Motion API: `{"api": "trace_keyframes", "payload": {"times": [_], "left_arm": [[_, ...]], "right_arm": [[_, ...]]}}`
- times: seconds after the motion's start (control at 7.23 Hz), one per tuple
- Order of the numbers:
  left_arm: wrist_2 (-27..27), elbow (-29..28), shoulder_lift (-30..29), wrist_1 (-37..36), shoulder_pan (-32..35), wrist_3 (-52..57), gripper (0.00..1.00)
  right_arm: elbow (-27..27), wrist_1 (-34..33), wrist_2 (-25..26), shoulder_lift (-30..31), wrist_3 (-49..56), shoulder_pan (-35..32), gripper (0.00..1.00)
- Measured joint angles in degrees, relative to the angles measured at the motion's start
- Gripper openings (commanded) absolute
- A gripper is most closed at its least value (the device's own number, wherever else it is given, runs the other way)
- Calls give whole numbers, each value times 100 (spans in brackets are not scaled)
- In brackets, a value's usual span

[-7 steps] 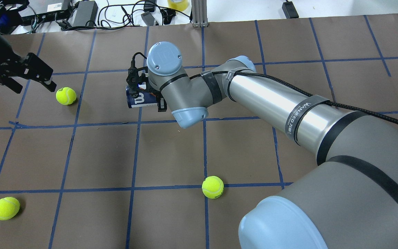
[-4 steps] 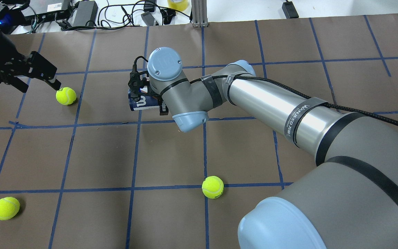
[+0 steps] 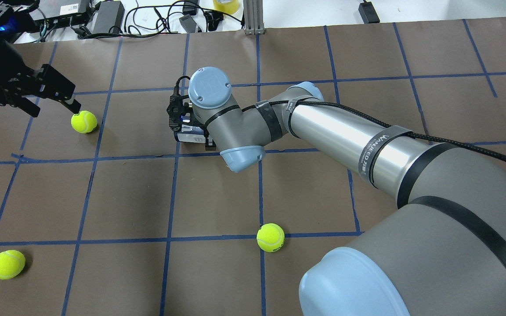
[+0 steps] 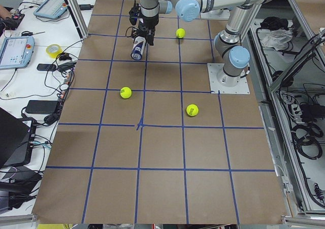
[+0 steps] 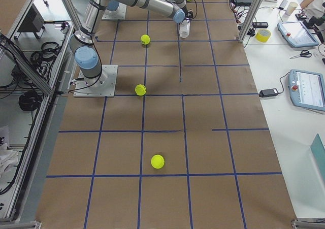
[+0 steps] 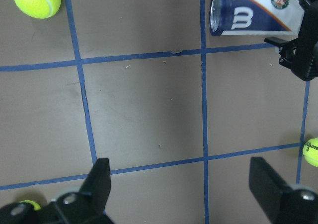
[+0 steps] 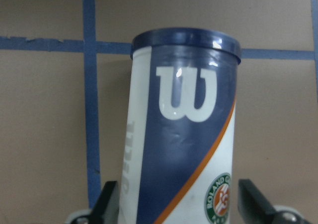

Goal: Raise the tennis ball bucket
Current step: 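Release the can lying on the table and raise the right gripper away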

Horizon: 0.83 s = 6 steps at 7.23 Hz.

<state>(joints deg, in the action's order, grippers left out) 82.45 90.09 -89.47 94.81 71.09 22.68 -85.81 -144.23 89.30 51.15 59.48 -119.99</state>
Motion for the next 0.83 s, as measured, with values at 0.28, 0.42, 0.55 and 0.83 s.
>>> {"api": "trace_keyframes", "payload": {"times": [0.28,0.42,0.55,0.83], "left_arm": [[-1,0,-11,0,-2,0,100],[-5,0,-19,1,-1,0,100],[-14,0,-26,2,2,0,100],[-28,0,-47,-4,8,16,100]], "right_arm": [[-6,-26,8,-11,-33,-5,100],[12,-26,13,3,-38,-6,100],[49,-9,20,34,-43,-6,100],[89,13,11,205,-74,72,97]]}}
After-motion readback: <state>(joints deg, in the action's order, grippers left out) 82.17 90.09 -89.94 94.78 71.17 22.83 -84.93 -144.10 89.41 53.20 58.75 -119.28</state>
